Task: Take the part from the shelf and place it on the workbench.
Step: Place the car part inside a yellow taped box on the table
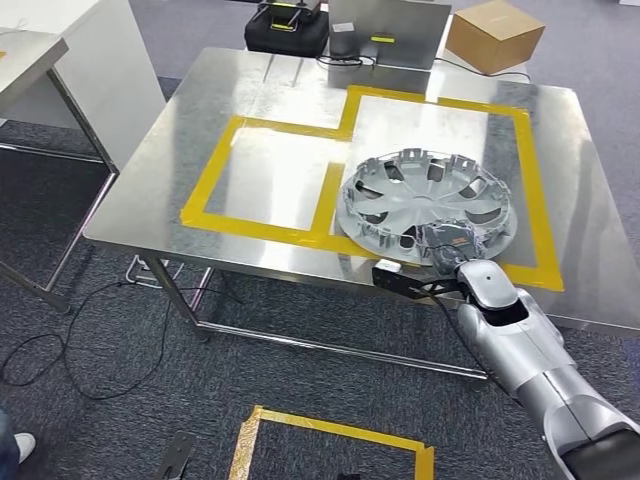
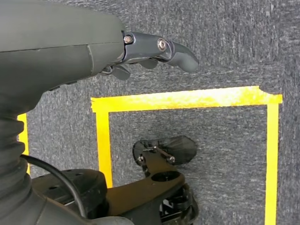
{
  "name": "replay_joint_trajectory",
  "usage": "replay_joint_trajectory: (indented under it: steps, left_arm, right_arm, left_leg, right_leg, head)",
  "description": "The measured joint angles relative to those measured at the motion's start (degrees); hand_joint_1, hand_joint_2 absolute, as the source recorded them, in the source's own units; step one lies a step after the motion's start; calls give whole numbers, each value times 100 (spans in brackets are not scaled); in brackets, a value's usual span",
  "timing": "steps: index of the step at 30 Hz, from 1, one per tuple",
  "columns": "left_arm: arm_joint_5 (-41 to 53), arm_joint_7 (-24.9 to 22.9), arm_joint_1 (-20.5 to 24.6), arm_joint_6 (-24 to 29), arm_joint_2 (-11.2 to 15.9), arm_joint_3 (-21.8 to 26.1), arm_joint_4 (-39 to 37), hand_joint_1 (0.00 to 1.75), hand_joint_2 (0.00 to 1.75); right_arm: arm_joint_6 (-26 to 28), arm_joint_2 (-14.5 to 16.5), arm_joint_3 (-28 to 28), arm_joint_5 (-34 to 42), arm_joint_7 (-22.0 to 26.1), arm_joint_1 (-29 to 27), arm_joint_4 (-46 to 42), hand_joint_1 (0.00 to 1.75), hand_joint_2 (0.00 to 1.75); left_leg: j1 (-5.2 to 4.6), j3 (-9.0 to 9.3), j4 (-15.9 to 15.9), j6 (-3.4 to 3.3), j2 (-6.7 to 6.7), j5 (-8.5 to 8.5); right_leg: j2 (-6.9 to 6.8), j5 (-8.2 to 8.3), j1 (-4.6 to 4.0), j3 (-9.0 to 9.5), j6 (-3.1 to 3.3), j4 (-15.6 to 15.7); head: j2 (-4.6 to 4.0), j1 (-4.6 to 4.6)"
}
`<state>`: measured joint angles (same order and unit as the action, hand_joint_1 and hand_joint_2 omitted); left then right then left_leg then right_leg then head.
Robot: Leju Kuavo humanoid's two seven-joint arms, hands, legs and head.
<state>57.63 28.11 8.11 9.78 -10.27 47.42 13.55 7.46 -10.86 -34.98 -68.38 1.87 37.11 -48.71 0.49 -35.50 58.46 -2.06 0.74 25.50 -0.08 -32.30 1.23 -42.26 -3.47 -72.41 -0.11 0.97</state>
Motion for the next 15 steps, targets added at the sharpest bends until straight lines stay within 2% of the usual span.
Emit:
replay_joint_trajectory:
  steps: [2, 3, 4, 6, 8, 10, 12, 13, 14, 15]
  left_arm:
    - [4, 22, -4, -17, 4, -26, 0, 0, 175]
    - [8, 31, -3, -16, 7, -41, 0, 0, 175]
    - [11, 37, -5, -12, 11, -56, 0, 0, 175]
    - [4, 39, -14, 19, 21, -75, 0, 0, 175]
    - [-13, 38, -19, 105, 30, -78, 0, 0, 87]
    - [-37, 24, -18, 257, 38, -78, 0, 0, 0]
    - [-62, -8, -23, 413, 40, -78, 0, 0, 0]
    - [-78, -24, -28, 468, 41, -78, 0, 0, 0]
    - [-97, -31, -35, 501, 44, -78, 0, 0, 0]
    - [-116, -34, -42, 521, 46, -78, 0, 0, 0]
  right_arm:
    - [-135, 0, 9, 140, 89, -6, 68, 0, 0]
    - [-169, 1, 11, 185, 116, -8, 94, 0, 0]
    - [-196, 1, 13, 228, 137, -14, 117, 0, 0]
    - [-244, 2, 17, 339, 186, -30, 153, 0, 0]
    - [-306, 6, 32, 540, 261, -45, 171, 0, 0]
    - [-365, 11, 85, 883, 374, -60, 163, 0, 0]
    - [-440, 13, 157, 1315, 491, -121, 96, 0, 0]
    - [-499, 12, 184, 1533, 540, -166, 31, 0, 0]
    - [-572, 7, 207, 1757, 583, -212, -53, 0, 0]
    - [-644, -1, 227, 1967, 621, -252, -146, 0, 0]
  left_leg:
    - [-2, 8, 13, 28, 1, 19]
    - [-15, 3, 29, 52, 3, 30]
    - [-27, -3, 40, 81, 5, 35]
    - [-40, -7, 42, 136, 7, 33]
    - [-26, -18, 82, 193, 2, 84]
    - [-11, -184, 495, 247, -5, 349]
    - [-1, -516, 1268, 280, -7, 714]
    - [2, -648, 1562, 285, -7, 806]
    - [2, -700, 1672, 281, -7, 793]
    - [2, -664, 1591, 271, -7, 690]
  right_leg:
    - [-7, 378, 9, 352, 7, 768]
    - [-3, 487, 8, 524, 25, 1097]
    - [0, 541, 4, 648, 50, 1323]
    - [10, 533, -15, 707, 119, 1398]
    - [3, 543, -3, 718, 191, 1406]
    - [-5, 549, 16, 740, 262, 1421]
    - [-5, 539, 8, 749, 299, 1420]
    - [-1, 536, 3, 753, 304, 1419]
    - [5, 532, -2, 758, 306, 1418]
    - [12, 529, -6, 765, 305, 1417]
  head:
    - [0, 5]
    - [0, 7]
    - [0, 9]
    - [0, 9]
    - [0, 9]
    - [0, -2]
    - [0, -9]
    - [0, -9]
    - [0, -9]
    - [0, -9]
